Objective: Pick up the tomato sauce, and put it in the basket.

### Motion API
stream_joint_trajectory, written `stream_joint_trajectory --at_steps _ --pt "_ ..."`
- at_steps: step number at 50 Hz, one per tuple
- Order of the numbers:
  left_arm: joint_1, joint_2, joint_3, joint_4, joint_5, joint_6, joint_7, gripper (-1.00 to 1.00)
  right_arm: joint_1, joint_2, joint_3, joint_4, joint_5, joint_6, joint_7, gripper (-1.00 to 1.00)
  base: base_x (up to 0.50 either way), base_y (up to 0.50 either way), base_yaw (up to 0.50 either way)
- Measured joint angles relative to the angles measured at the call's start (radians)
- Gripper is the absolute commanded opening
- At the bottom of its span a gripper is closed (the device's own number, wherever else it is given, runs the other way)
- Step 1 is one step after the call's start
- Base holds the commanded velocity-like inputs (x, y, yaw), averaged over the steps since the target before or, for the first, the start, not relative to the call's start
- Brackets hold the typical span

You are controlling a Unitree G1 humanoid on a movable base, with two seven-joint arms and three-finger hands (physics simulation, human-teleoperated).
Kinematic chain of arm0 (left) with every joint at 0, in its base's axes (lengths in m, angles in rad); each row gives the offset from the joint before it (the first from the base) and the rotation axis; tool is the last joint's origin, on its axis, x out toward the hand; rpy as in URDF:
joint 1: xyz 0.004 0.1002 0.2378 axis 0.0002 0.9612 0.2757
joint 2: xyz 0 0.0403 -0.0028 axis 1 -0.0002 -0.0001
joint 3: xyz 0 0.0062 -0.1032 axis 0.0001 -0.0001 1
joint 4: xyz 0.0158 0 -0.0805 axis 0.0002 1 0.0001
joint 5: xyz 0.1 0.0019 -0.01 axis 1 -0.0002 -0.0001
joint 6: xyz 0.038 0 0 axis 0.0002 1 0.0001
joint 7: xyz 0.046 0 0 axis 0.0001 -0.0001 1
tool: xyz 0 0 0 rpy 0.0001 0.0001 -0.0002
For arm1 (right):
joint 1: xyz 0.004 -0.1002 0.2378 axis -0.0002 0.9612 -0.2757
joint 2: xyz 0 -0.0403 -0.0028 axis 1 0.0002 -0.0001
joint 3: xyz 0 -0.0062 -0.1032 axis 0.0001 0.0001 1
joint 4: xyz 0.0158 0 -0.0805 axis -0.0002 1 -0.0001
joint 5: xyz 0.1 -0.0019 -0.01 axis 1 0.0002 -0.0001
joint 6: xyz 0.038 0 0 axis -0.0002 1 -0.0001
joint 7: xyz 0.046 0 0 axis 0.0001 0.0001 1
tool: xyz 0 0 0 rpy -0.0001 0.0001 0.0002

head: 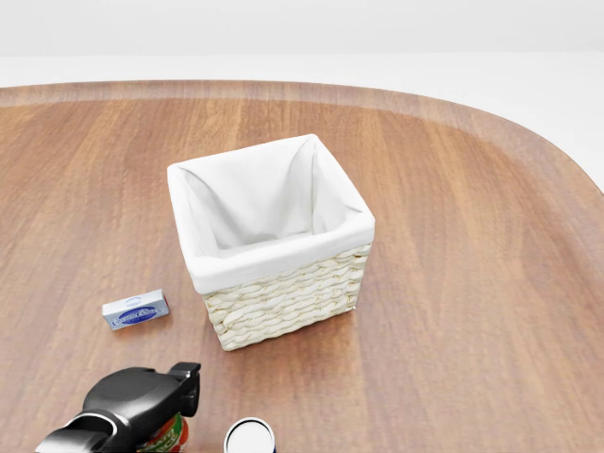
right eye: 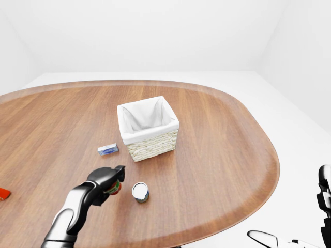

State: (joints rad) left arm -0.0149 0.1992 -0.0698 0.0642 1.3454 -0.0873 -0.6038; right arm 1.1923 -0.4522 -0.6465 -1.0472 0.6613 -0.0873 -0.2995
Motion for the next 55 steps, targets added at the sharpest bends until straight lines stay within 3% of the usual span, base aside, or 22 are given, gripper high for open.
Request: stream_joint_trajectory --at_steps 4,12,21,24,30,31,36,41,50,55 --pt "-0.003 -0.006 0.035 -0.120 -0.078 0.000 -0.095 -1.00 0.003 -0.004 -0.001 0.000 0.001 0.000 -0.003 1.00 0.00 0.00 0.00" --pt "-0.042 -0.013 0.101 -0.353 -0.244 0.000 -0.094 -1.00 0.003 -0.012 -0.002 0.000 0.000 0.000 -0.011 1.00 0.00 0.00 0.00" --pt "-0.149 -0.042 0.134 -0.538 -0.369 0.003 -0.094 -1.00 0.000 -0.020 -0.001 0.000 -0.003 0.000 -0.019 1.00 0.00 0.00 0.00" --pt "-0.206 -0.063 0.129 -0.586 -0.394 0.036 -0.094 -1.00 0.001 -0.020 -0.002 0.000 -0.002 0.000 -0.019 1.00 0.00 0.00 0.00" --pt "-0.372 -0.094 0.107 -0.638 -0.417 0.162 -0.094 -1.00 0.003 -0.020 -0.001 0.000 -0.003 0.000 -0.019 1.00 0.00 0.00 0.00" --pt "-0.412 -0.098 0.104 -0.628 -0.414 0.175 -0.094 -1.00 0.003 -0.020 0.000 0.000 -0.004 0.000 -0.020 1.00 0.00 0.00 0.00" --pt "-0.623 -0.127 0.079 -0.541 -0.405 0.175 -0.079 -1.00 0.006 -0.018 0.001 0.000 -0.006 0.000 -0.018 1.00 0.00 0.00 0.00" --pt "-0.850 -0.154 0.074 -0.337 -0.439 0.175 -0.006 -1.00 0.007 -0.005 0.002 0.000 -0.002 0.000 -0.006 1.00 0.00 0.00 0.00" --pt "-1.261 -0.149 0.080 0.186 -0.584 0.175 0.219 -1.00 -0.010 0.018 0.006 0.000 0.001 0.000 0.019 1.00 0.00 0.00 0.00" --pt "-1.436 -0.136 0.064 0.480 -0.617 0.175 0.348 -1.00 -0.021 0.026 0.009 0.000 0.001 0.000 0.029 1.00 0.00 0.00 0.00"
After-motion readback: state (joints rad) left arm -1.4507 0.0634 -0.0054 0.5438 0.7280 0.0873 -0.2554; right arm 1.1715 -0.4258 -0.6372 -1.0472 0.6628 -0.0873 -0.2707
